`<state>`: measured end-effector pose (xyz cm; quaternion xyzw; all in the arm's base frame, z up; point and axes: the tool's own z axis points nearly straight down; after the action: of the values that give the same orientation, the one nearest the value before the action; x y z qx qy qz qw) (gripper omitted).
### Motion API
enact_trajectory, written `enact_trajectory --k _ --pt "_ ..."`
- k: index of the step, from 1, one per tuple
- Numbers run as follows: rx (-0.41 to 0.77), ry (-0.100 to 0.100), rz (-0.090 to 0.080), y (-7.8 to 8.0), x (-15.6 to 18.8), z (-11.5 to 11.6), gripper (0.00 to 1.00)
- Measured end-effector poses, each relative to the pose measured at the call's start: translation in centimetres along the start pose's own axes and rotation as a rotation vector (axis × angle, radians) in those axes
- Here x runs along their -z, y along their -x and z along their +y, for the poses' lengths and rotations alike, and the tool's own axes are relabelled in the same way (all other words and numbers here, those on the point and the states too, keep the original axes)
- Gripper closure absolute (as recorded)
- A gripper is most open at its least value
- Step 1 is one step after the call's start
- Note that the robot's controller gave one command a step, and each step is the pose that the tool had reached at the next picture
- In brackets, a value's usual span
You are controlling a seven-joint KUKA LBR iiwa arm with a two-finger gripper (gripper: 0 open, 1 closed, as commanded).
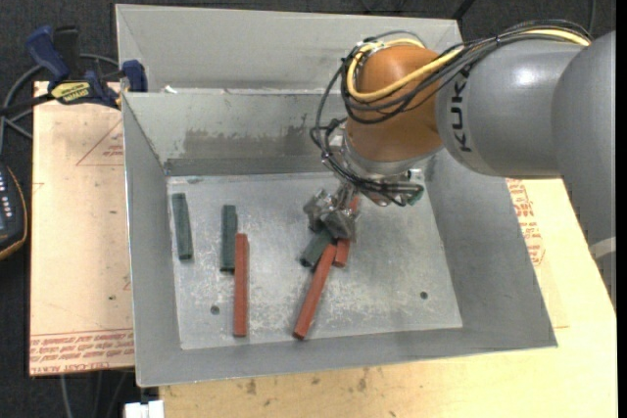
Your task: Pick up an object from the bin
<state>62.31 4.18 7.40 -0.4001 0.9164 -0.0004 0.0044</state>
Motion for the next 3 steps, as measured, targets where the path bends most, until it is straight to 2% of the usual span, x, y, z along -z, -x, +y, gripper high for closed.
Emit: enact_trajectory --k 1,2,3 --pt "0.000 0.004 0.004 -0.2 -0.4 0.2 0.00" --pt "0.241 0.006 0.007 -5.9 -0.4 2.8 0.00" --pt "0.242 0.005 0.005 -5.8 -0.3 2.8 1.00"
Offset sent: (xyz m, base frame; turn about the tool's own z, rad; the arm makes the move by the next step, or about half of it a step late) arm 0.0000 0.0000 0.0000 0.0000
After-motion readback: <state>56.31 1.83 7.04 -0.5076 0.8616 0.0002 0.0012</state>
